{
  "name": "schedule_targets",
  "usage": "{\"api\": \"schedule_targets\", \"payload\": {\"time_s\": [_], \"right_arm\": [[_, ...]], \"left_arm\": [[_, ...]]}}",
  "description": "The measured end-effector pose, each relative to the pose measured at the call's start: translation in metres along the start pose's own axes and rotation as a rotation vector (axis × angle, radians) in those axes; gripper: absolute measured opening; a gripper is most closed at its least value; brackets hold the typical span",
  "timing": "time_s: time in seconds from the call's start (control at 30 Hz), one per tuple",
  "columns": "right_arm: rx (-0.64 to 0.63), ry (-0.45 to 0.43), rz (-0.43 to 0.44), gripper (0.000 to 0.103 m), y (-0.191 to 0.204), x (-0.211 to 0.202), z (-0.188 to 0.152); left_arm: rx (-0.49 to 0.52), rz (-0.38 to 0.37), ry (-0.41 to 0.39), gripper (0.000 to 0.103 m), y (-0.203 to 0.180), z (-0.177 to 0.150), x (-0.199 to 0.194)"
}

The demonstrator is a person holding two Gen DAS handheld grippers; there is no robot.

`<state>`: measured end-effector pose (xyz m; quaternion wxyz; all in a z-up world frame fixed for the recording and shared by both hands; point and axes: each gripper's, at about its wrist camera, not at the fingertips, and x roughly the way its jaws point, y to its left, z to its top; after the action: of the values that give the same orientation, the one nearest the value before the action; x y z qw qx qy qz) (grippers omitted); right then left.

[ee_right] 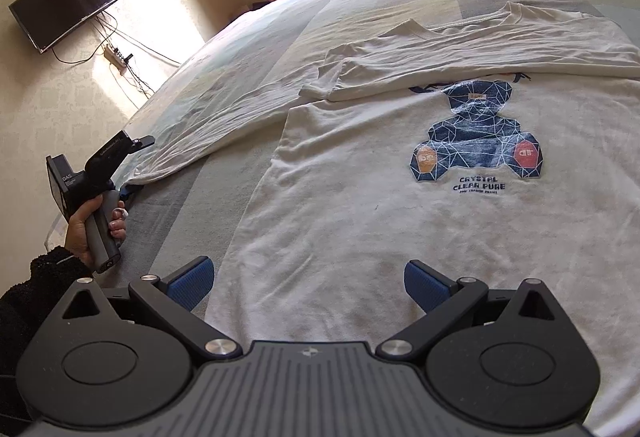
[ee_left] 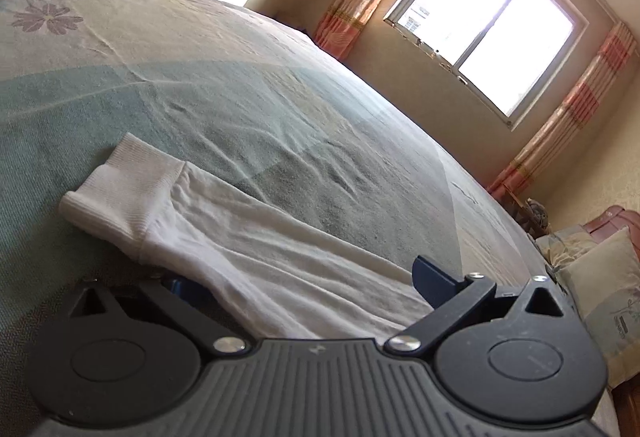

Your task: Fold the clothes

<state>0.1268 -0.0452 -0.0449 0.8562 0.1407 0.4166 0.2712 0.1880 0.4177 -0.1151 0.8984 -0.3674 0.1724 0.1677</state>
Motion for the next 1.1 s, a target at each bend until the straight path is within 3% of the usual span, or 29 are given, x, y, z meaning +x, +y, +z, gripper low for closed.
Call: {"api": "schedule_targets", "payload": {"time_s": [0.13,0.33,0.5,0.83,1.1], "right_arm": [[-0.073,0.005,-0.009,0.103,0.014,-0.002,0.002],[-0.156,0.096,-0.115,0.103,0.033,0.003,0.023],[-0.21,0.056,-0.062,0.103,0.049,-0.014,0.031],[-0.267,0.092,-0.051,0.103,0.044,-0.032,0.014],[-0.32,0.168,-0.152,0.103,0.029,-0.044,0.012]], "left_arm": [[0.013,0.013,-0.002,0.102,-0.001,0.004,0.005],[-0.052,0.049,-0.01,0.102,-0.001,0.016,0.02],[-0.13,-0.039,-0.024,0.102,-0.002,0.014,0.013],[-0.003,-0.057,-0.052,0.102,-0.049,0.025,-0.005],[0.092,-0.087,-0.052,0.102,-0.112,0.022,-0.014]]}}
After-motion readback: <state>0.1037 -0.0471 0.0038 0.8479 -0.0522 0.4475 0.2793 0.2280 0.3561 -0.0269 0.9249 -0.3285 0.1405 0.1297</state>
